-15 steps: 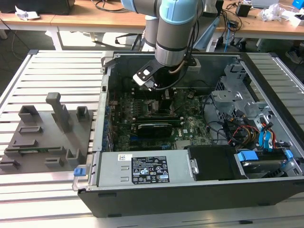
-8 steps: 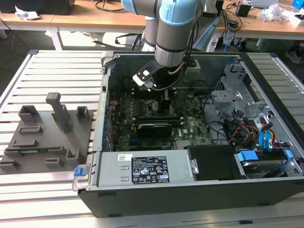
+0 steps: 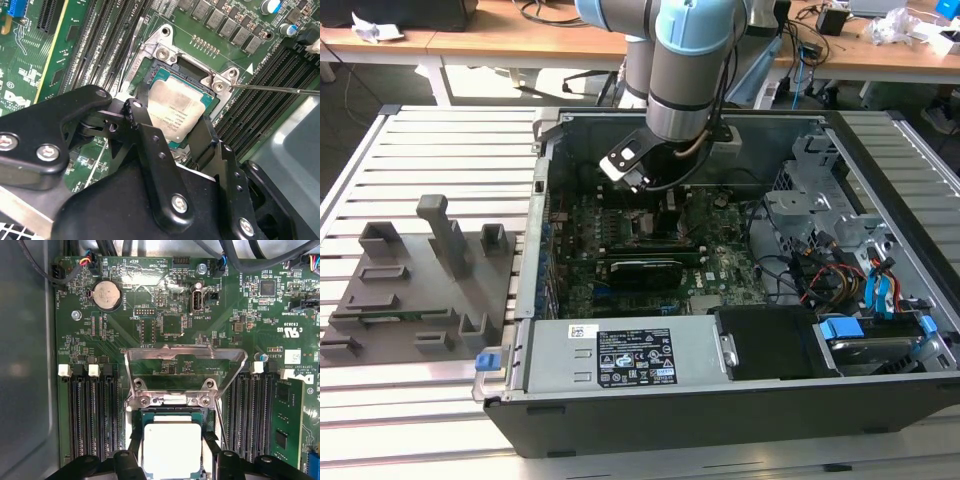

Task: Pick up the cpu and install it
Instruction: 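Place the cpu into insertion slot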

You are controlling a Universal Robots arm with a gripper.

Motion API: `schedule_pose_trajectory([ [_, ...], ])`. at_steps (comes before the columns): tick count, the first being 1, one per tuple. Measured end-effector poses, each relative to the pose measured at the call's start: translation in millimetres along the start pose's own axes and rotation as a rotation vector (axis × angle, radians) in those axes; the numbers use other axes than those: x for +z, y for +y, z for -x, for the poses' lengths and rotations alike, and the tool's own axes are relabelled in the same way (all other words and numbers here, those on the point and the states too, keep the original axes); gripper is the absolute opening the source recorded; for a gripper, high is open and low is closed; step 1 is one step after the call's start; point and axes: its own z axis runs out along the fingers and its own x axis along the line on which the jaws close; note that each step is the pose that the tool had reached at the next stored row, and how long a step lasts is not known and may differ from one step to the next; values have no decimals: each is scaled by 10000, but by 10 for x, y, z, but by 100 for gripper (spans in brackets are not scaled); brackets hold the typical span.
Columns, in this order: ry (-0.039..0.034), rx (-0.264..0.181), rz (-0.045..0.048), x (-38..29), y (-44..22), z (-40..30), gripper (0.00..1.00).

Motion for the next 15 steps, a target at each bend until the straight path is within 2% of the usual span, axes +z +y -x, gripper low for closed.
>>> schedule_pose_trajectory([
  [1, 6, -2, 6, 2, 1, 0, 56],
  [2, 5, -1, 3, 2, 1, 0, 62],
  [5, 1, 0, 1, -11, 0, 1, 62],
  [7, -1, 0, 0, -62, -2, 3, 62],
  [8, -2, 0, 0, -133, -5, 4, 62],
  [11, -3, -1, 0, -177, -7, 4, 62],
  [15, -3, 2, 2, -198, -13, 0, 35],
])
